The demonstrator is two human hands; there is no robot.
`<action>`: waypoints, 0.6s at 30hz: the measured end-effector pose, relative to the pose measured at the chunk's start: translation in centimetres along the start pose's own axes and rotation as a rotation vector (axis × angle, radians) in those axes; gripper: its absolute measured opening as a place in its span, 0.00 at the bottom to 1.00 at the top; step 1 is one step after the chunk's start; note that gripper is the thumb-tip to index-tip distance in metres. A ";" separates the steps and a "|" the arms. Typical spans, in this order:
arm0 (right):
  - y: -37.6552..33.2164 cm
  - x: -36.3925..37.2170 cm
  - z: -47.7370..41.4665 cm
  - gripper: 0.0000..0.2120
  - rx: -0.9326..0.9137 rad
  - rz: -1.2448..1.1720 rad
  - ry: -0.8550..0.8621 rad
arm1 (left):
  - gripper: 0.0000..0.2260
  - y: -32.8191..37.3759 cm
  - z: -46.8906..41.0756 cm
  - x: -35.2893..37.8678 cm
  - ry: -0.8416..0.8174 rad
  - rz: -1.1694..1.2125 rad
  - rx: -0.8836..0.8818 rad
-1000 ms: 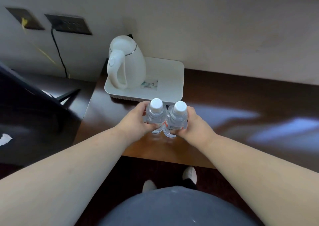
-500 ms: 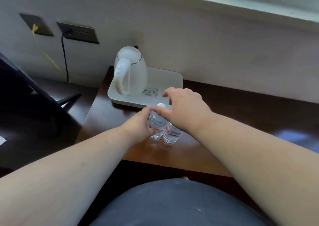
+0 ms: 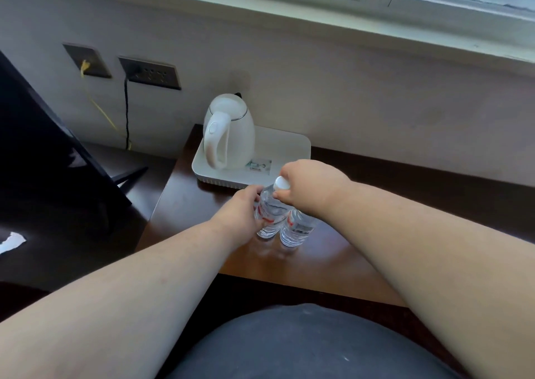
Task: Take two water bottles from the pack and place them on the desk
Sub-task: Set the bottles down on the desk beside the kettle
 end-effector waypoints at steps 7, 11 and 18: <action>-0.6 -1.6 0.4 0.18 -0.104 -0.030 0.010 | 0.28 0.3 0.5 -0.8 0.014 -0.056 0.006; -0.4 -1.3 0.3 0.18 -0.092 -0.035 -0.027 | 0.27 0.3 0.8 -0.6 0.001 -0.067 -0.011; -0.7 0.8 0.2 0.19 -0.116 0.005 -0.073 | 0.24 0.0 1.1 0.0 -0.030 -0.170 -0.087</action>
Point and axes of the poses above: each hand's wrist, its own z-axis away from the middle knuckle, its own x-axis out of the palm, y = z × x, the point moved 6 cm from there along -z, towards the middle knuckle, and after that the axes turned 4 degrees about -y, right-handed, at the moved point
